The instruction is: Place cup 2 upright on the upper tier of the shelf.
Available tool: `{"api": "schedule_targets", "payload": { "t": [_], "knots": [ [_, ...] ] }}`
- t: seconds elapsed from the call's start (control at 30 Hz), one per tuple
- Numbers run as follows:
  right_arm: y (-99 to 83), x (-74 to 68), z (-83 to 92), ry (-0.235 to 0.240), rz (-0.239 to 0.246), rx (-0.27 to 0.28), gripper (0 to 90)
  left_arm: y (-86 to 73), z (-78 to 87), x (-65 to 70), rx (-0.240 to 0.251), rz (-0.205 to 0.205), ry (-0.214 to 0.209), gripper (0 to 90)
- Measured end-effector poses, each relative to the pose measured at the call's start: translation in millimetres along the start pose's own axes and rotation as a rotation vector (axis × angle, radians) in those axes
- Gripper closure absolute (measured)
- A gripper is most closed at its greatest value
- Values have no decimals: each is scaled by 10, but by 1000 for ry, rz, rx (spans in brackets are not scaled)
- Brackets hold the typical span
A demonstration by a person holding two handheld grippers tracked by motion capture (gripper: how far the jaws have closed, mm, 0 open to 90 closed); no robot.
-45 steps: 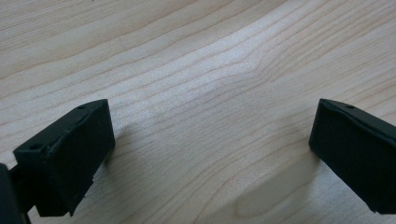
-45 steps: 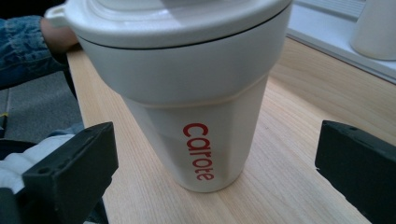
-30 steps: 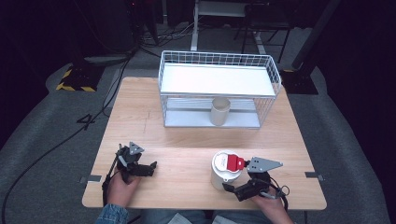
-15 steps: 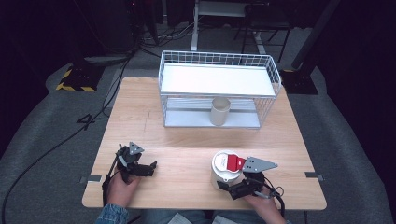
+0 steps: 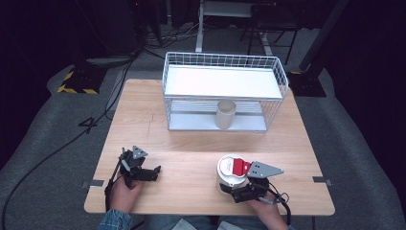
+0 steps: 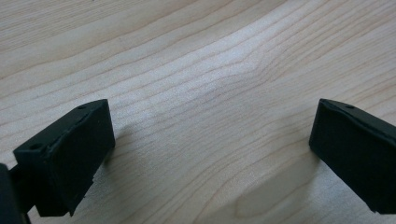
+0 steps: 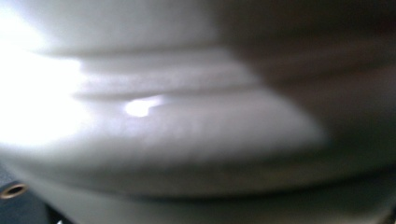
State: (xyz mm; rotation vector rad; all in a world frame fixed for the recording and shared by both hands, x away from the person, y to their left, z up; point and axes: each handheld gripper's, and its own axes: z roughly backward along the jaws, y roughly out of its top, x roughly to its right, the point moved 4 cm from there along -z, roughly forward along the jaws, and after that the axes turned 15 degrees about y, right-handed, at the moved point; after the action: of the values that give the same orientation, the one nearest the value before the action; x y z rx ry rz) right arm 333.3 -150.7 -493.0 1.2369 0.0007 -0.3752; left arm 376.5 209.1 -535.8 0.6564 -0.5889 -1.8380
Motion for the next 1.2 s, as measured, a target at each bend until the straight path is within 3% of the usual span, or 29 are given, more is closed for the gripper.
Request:
{"api": "schedule_targets", "payload": {
  "t": [0.47, 1.2],
  "knots": [
    [-16, -25, -21, -25, 31, -8, 120, 0, 0, 0, 0, 0, 0, 6],
    [-12, -25, -15, -33, 31, -13, 125, 0, 0, 0, 0, 0, 0, 6]
  ]
}}
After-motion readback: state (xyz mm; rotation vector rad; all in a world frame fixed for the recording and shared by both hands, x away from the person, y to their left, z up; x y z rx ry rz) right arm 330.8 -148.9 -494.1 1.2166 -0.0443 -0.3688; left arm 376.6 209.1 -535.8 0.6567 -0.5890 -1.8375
